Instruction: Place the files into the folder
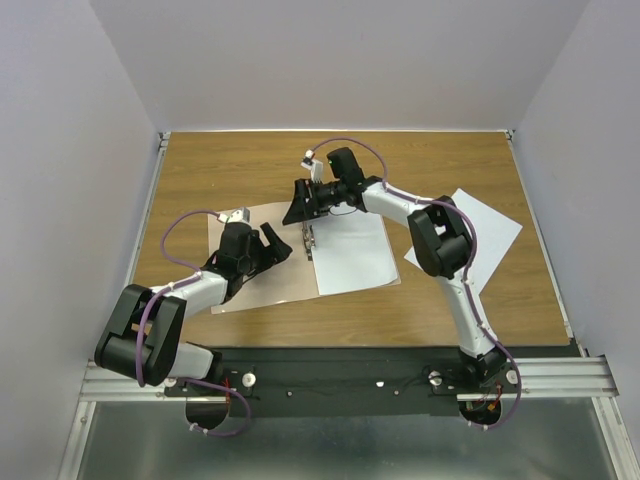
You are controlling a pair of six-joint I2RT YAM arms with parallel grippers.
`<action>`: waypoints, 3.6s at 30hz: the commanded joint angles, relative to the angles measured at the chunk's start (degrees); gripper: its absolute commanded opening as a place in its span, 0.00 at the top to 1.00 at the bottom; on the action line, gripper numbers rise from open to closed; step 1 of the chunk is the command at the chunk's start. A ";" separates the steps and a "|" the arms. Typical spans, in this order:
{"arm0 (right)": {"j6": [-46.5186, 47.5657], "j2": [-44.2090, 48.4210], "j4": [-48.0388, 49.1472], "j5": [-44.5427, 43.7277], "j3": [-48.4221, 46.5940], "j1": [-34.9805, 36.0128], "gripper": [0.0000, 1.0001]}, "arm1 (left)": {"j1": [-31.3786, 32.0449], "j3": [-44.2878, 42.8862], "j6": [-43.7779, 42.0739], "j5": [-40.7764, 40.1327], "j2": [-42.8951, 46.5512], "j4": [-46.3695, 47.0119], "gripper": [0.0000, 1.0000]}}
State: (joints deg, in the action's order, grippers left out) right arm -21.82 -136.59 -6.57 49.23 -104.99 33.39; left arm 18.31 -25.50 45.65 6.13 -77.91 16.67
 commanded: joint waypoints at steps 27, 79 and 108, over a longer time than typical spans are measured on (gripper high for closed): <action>2.40 11.43 -0.38 0.78 11.56 3.35 0.00 | -0.29 0.97 0.76 0.73 -0.93 -3.39 0.09; -9.73 49.58 -0.46 -48.70 43.55 3.53 0.00 | 7.89 -31.02 0.58 -10.27 -25.01 -19.30 0.62; -7.80 46.87 -0.20 -36.61 43.12 3.53 0.01 | 9.03 -30.49 -1.35 -9.64 -27.74 -20.36 0.88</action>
State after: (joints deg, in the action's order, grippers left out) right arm -30.87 -87.09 -6.94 4.43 -61.82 36.69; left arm 26.63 -56.47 44.49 -2.79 -103.53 -0.21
